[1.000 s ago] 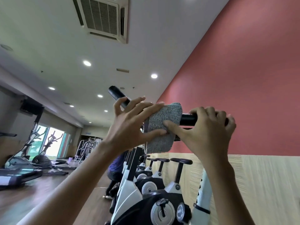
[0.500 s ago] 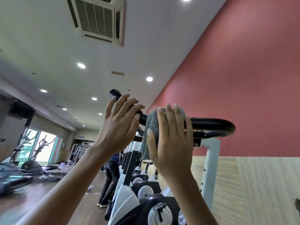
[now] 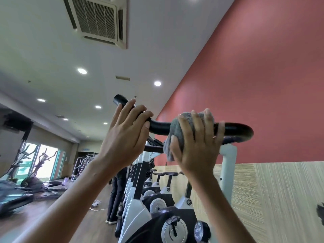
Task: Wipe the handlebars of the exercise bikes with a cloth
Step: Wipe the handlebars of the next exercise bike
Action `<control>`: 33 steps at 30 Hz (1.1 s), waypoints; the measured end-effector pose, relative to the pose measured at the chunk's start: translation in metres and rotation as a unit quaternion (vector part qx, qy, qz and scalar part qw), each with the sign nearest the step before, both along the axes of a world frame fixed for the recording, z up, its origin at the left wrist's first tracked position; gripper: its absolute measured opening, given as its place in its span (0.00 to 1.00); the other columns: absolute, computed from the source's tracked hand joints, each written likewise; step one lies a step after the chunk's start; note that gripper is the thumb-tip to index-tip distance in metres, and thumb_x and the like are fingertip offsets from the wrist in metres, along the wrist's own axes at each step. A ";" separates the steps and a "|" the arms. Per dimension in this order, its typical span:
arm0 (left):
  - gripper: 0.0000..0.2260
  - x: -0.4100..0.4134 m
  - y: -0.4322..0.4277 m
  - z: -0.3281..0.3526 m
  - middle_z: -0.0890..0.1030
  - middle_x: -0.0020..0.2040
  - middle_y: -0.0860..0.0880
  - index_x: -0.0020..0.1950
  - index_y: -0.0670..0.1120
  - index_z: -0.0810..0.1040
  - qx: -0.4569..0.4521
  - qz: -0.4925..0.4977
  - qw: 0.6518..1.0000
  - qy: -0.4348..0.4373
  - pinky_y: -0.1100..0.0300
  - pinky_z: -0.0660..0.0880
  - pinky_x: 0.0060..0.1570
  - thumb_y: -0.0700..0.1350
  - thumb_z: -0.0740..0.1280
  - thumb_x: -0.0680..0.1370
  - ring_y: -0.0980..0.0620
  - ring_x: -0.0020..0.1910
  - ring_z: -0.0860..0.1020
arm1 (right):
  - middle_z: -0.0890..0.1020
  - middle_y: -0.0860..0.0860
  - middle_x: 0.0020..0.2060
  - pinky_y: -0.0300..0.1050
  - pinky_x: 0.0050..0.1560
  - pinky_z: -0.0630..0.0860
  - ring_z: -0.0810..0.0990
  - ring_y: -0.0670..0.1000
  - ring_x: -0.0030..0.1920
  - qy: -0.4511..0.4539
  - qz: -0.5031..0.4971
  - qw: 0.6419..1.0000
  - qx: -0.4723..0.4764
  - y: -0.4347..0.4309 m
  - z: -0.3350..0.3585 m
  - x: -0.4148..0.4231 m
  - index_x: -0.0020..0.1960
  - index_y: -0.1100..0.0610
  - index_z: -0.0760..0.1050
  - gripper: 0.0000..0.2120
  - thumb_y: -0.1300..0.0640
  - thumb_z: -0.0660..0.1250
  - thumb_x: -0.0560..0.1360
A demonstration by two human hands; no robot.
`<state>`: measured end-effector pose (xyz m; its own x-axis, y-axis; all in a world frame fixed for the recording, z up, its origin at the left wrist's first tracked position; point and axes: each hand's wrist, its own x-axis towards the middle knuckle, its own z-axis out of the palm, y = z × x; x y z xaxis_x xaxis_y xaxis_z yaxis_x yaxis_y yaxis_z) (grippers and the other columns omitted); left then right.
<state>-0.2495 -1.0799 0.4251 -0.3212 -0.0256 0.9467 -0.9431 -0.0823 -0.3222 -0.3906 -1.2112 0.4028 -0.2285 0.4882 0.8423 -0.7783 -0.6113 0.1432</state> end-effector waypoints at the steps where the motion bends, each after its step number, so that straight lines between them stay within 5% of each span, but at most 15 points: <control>1: 0.18 0.000 0.001 0.000 0.76 0.62 0.46 0.63 0.43 0.75 0.003 0.001 1.000 0.000 0.40 0.58 0.74 0.47 0.50 0.83 0.43 0.73 0.64 | 0.72 0.57 0.68 0.57 0.77 0.46 0.64 0.59 0.71 -0.005 -0.020 1.000 -0.010 -0.012 0.000 -0.014 0.67 0.56 0.66 0.22 0.44 0.48 0.81; 6: 0.17 -0.005 -0.010 -0.004 0.74 0.61 0.45 0.62 0.41 0.74 -0.013 -0.031 0.999 0.015 0.38 0.57 0.73 0.45 0.49 0.82 0.42 0.74 0.61 | 0.72 0.62 0.69 0.61 0.75 0.53 0.63 0.61 0.73 -0.116 0.051 0.992 0.022 -0.017 -0.004 -0.036 0.69 0.61 0.69 0.23 0.50 0.49 0.81; 10: 0.16 -0.008 -0.012 -0.005 0.74 0.60 0.45 0.60 0.42 0.75 -0.025 -0.026 0.999 0.035 0.41 0.57 0.74 0.45 0.50 0.82 0.43 0.73 0.62 | 0.71 0.63 0.69 0.59 0.76 0.55 0.62 0.63 0.73 -0.048 0.037 0.998 -0.001 0.001 -0.007 -0.014 0.70 0.63 0.69 0.23 0.55 0.50 0.80; 13: 0.17 -0.005 -0.009 -0.005 0.75 0.61 0.45 0.61 0.42 0.75 -0.014 -0.018 0.999 0.036 0.40 0.58 0.73 0.46 0.50 0.82 0.43 0.74 0.62 | 0.73 0.61 0.69 0.58 0.76 0.53 0.63 0.61 0.73 -0.021 -0.001 1.000 -0.019 -0.025 -0.005 -0.042 0.71 0.61 0.65 0.24 0.53 0.52 0.78; 18: 0.16 -0.011 -0.013 -0.008 0.72 0.63 0.45 0.62 0.42 0.73 -0.006 -0.017 0.999 0.051 0.39 0.57 0.73 0.46 0.49 0.82 0.43 0.75 0.58 | 0.74 0.63 0.66 0.61 0.75 0.55 0.65 0.61 0.71 -0.138 0.104 0.985 0.019 -0.026 0.004 -0.042 0.67 0.63 0.68 0.23 0.53 0.52 0.76; 24: 0.18 -0.020 -0.014 -0.013 0.72 0.67 0.45 0.64 0.44 0.72 -0.024 0.003 0.996 0.083 0.38 0.55 0.74 0.49 0.50 0.82 0.45 0.77 0.54 | 0.71 0.57 0.65 0.61 0.74 0.56 0.66 0.61 0.69 -0.064 0.013 0.996 -0.063 -0.039 0.003 -0.043 0.66 0.56 0.69 0.21 0.43 0.50 0.82; 29: 0.20 -0.072 -0.036 -0.015 0.75 0.66 0.49 0.70 0.46 0.69 0.014 0.083 0.996 0.007 0.36 0.47 0.75 0.51 0.48 0.83 0.47 0.75 0.62 | 0.73 0.64 0.65 0.65 0.70 0.64 0.67 0.64 0.71 -0.150 0.271 0.951 -0.020 -0.036 0.007 -0.048 0.66 0.62 0.68 0.20 0.50 0.52 0.81; 33: 0.21 -0.092 -0.047 -0.007 0.73 0.69 0.49 0.72 0.49 0.66 0.021 0.127 0.992 -0.011 0.44 0.52 0.75 0.52 0.47 0.83 0.48 0.74 0.64 | 0.67 0.62 0.69 0.64 0.73 0.60 0.63 0.64 0.72 -0.100 0.227 0.965 -0.083 -0.051 0.007 -0.044 0.69 0.60 0.65 0.21 0.48 0.50 0.82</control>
<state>-0.3418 -1.1274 0.4176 -0.3191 -0.1470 0.9363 -0.8867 -0.3026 -0.3497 -0.4347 -1.2621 0.4098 -0.6006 0.4237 0.6781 -0.4575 -0.8776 0.1432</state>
